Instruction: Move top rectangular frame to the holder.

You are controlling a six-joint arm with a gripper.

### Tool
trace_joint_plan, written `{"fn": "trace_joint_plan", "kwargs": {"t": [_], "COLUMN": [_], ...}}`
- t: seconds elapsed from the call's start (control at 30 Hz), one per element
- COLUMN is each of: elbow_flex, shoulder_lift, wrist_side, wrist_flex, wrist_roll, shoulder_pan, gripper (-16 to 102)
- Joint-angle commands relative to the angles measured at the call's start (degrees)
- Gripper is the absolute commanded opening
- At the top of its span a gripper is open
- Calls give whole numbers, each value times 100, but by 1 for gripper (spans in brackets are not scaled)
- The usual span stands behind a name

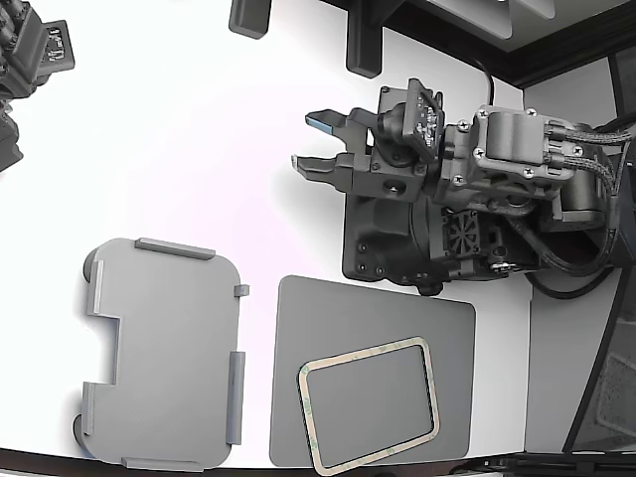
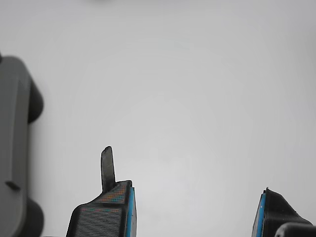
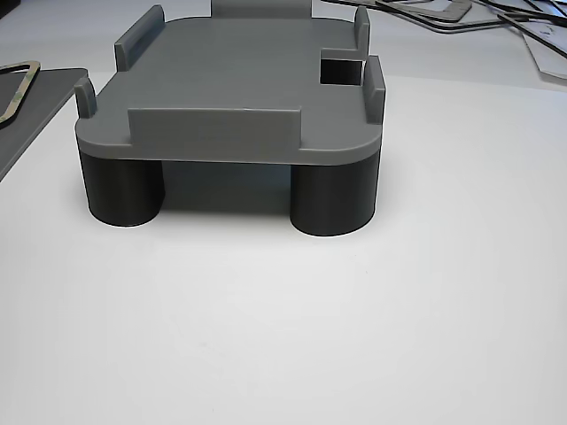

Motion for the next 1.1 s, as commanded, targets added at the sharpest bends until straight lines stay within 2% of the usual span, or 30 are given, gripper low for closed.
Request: {"fn": "trace_joint_plan", "kwargs": {"t": [0.0,0.67,0.9,1.07], "elbow_flex": [-123,-290,-1222,-2136], "shoulder_lift": [123,44,-633,-1626], "wrist_side": [-79,-97,-97,-62], "wrist_flex": [-35,-44,-105,176], "wrist_roll": [-62,-141,-413,-97], "shoulder_pan": [-97,-79,44,686], "gripper": [100,100,100,100]}}
